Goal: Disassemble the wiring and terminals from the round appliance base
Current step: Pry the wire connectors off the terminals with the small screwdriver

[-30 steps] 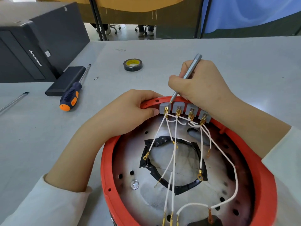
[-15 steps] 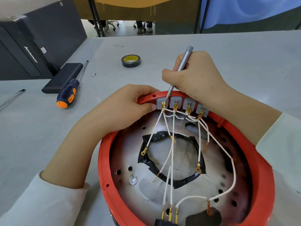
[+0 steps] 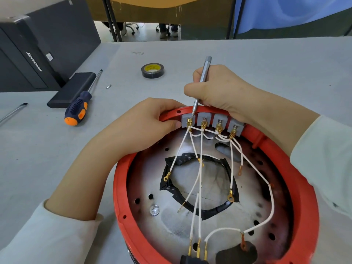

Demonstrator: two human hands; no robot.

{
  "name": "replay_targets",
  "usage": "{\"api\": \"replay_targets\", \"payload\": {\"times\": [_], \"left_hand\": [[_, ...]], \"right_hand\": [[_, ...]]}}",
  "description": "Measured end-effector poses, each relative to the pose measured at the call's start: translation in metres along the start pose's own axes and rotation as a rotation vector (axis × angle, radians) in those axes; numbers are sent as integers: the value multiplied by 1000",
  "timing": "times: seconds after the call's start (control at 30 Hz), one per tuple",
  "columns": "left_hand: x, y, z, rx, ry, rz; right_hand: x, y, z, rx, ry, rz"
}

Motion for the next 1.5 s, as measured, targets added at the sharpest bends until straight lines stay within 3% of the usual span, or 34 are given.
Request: {"api": "replay_targets", "payload": {"times": [0.37, 0.53, 0.97, 1.5], "left_hand": [[0, 0, -1, -1, -5, -4], [1, -1, -2, -9, 0, 9], [0, -1, 0, 6, -26, 1], [0, 0, -2, 12, -12, -6]], "right_hand": [[-1, 1, -2, -65, 21, 21], [14, -12, 8, 169, 110, -228], [0, -14, 6, 222, -18, -210], [-3, -6, 4, 74, 48, -107]]}}
Point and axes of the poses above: each hand's wrist, its own y-axis towards the middle knuckle, its own x-axis out of the back of the hand, z = x × y, the point moved 3 cm from there along y, towards the middle knuckle, and after that the axes turned 7 degrees about -x, right-handed, at the moved point
